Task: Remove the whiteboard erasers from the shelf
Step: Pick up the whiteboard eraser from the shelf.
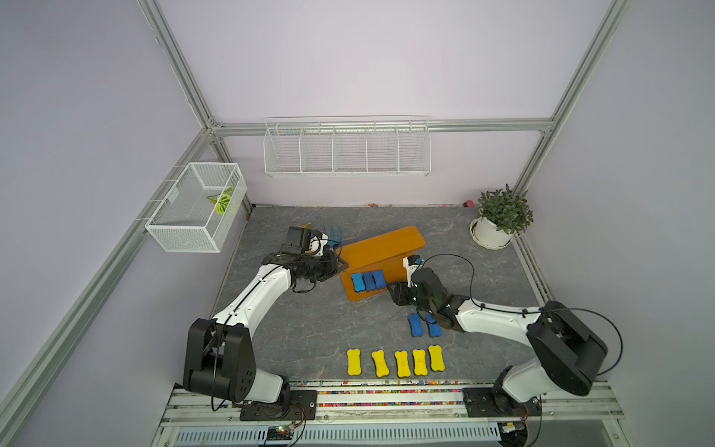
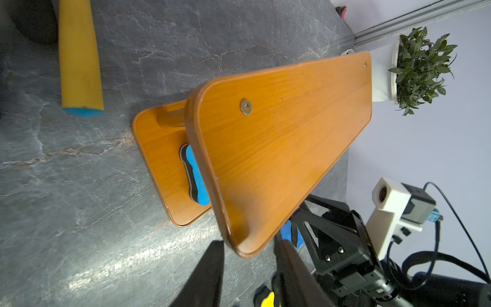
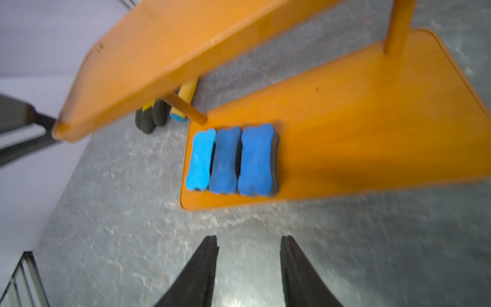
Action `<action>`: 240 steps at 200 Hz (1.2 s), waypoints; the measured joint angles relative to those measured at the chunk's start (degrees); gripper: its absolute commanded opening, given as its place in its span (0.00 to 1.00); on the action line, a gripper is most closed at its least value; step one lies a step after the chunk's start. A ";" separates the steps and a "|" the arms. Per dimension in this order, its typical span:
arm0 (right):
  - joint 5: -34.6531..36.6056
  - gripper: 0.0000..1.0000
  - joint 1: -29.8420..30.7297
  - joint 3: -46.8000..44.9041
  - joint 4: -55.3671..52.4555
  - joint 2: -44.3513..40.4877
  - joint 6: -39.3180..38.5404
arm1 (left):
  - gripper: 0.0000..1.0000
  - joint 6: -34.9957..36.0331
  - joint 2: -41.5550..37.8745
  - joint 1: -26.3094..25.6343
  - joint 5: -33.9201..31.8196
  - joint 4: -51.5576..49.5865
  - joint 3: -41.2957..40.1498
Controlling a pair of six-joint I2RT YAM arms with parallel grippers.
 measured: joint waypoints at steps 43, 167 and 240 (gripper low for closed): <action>-2.36 0.44 -1.81 1.95 5.11 6.08 -0.68 | 0.36 0.04 0.55 0.00 -0.94 -0.02 -0.02; -4.22 0.44 -2.47 3.43 10.14 11.78 -2.03 | 0.25 0.11 1.51 0.00 -0.76 0.28 -0.02; -4.46 0.43 -3.26 5.46 11.43 14.08 -3.69 | 0.21 0.04 1.70 0.00 -0.52 0.85 -0.02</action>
